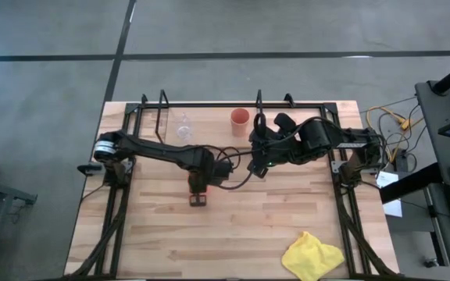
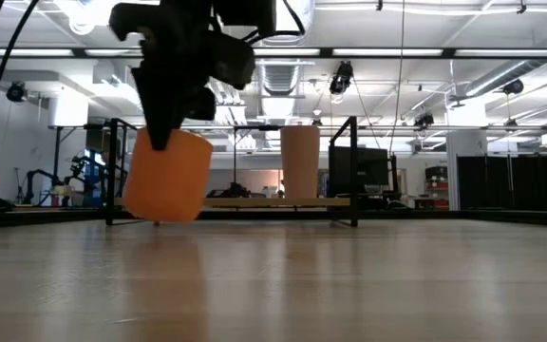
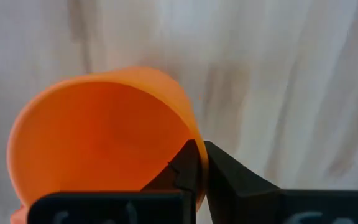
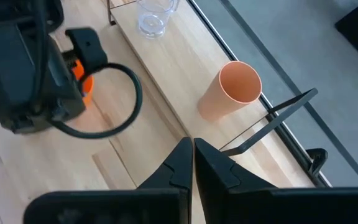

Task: Stack small to large cups/mugs on shelf
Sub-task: Put the orange mug on the shelf, then return to Home Position

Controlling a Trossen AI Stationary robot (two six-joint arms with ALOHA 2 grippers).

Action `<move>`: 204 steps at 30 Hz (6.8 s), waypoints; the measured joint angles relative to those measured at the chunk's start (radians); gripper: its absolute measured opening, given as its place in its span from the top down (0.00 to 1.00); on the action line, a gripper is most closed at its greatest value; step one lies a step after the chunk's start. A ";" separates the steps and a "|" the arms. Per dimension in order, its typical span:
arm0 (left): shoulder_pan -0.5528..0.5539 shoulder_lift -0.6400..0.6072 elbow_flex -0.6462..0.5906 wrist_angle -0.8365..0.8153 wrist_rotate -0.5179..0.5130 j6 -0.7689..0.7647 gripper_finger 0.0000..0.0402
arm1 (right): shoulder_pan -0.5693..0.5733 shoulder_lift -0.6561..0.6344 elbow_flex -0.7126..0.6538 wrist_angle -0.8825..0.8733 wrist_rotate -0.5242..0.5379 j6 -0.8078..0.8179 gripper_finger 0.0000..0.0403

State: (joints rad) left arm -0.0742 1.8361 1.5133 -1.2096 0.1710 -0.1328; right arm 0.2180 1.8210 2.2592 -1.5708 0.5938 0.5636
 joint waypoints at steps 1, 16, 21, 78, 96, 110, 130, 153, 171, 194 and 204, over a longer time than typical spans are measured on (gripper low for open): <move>0.000 -0.003 0.000 -0.021 -0.021 0.035 1.00 | 0.000 0.000 -0.003 0.000 0.000 0.000 0.98; 0.071 -0.049 0.104 -0.162 -0.236 0.474 1.00 | -0.001 0.000 -0.055 -0.001 0.006 0.062 0.98; 0.161 -0.050 0.150 -0.160 -0.236 0.530 1.00 | -0.002 0.000 -0.055 0.000 0.023 0.099 0.98; 0.553 0.048 0.171 0.043 -0.100 0.688 1.00 | -0.002 0.000 -0.055 0.004 0.036 0.135 0.98; 0.552 0.046 0.185 0.076 -0.129 0.636 0.78 | -0.003 0.000 -0.055 0.004 0.036 0.132 0.98; 0.475 -0.035 0.304 -0.120 -0.078 0.459 0.78 | -0.003 0.000 -0.055 0.001 0.036 0.132 0.98; 0.098 -0.405 0.328 -0.239 -0.059 -0.160 0.94 | 0.102 -0.098 -0.054 0.000 0.035 0.135 0.98; -0.157 -0.648 0.326 -0.230 -0.465 -0.423 1.00 | 0.422 -0.396 -0.090 0.000 0.310 0.065 0.98; -0.156 -0.811 0.271 0.155 -0.441 0.087 1.00 | 0.352 -0.687 -0.733 1.246 -0.025 -0.801 0.98; -0.121 -0.899 0.148 0.431 -0.495 0.305 1.00 | -0.384 -0.563 -0.718 1.264 -0.737 -0.681 0.98; -0.087 -1.057 -0.080 0.599 -0.495 0.314 1.00 | -0.385 -0.552 -0.676 1.342 -0.734 -0.741 0.98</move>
State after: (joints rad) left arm -0.1616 0.7794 1.4334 -0.6108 -0.3241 0.1810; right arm -0.1666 1.2694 1.5829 -0.2285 -0.1405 -0.1773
